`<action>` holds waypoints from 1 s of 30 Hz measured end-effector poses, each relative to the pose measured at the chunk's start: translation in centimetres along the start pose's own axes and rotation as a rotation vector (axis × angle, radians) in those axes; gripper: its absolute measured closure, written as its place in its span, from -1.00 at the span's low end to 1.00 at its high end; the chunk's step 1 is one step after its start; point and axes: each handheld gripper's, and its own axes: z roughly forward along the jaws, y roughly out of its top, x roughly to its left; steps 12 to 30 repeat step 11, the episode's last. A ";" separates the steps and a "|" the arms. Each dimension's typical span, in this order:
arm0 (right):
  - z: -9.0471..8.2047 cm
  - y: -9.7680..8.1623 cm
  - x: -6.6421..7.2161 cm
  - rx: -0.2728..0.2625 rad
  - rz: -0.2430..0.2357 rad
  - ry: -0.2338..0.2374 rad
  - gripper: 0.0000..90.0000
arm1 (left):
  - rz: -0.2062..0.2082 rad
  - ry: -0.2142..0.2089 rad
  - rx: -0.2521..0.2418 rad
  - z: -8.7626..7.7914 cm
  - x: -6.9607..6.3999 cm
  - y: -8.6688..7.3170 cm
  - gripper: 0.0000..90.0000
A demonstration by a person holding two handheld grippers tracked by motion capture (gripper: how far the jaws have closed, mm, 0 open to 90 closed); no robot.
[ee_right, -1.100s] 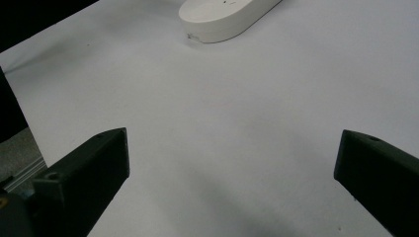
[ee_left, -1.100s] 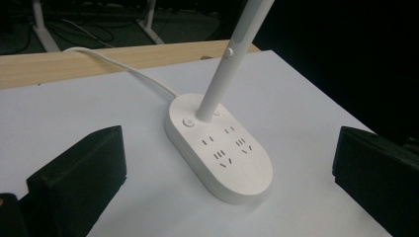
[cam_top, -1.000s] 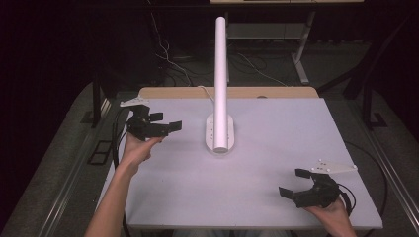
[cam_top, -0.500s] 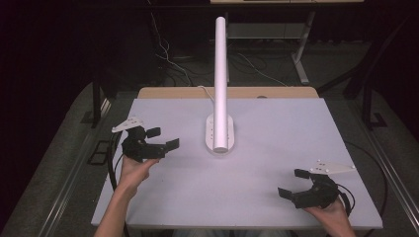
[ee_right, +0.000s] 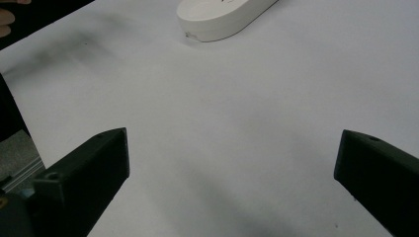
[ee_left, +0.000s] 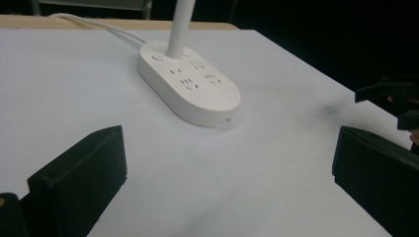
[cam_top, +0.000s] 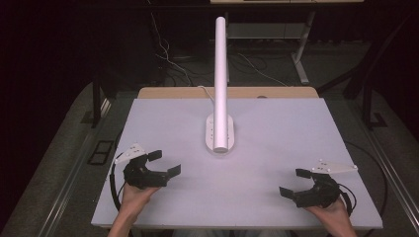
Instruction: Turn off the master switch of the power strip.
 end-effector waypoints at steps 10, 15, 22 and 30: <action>0.1 0.0 0.1 0.003 -0.005 0.006 -1.00 | 0.019 -0.021 0.036 -0.1 -0.3 -2.2 -1.00; 0.1 0.0 0.0 0.002 -0.004 0.004 -1.00 | 0.023 -0.026 0.045 0.0 -0.3 -2.3 -1.00; 0.1 0.0 0.0 0.002 -0.004 0.004 -1.00 | 0.023 -0.026 0.045 0.0 -0.3 -2.3 -1.00; 0.1 0.0 0.0 0.002 -0.004 0.004 -1.00 | 0.023 -0.026 0.045 0.0 -0.3 -2.3 -1.00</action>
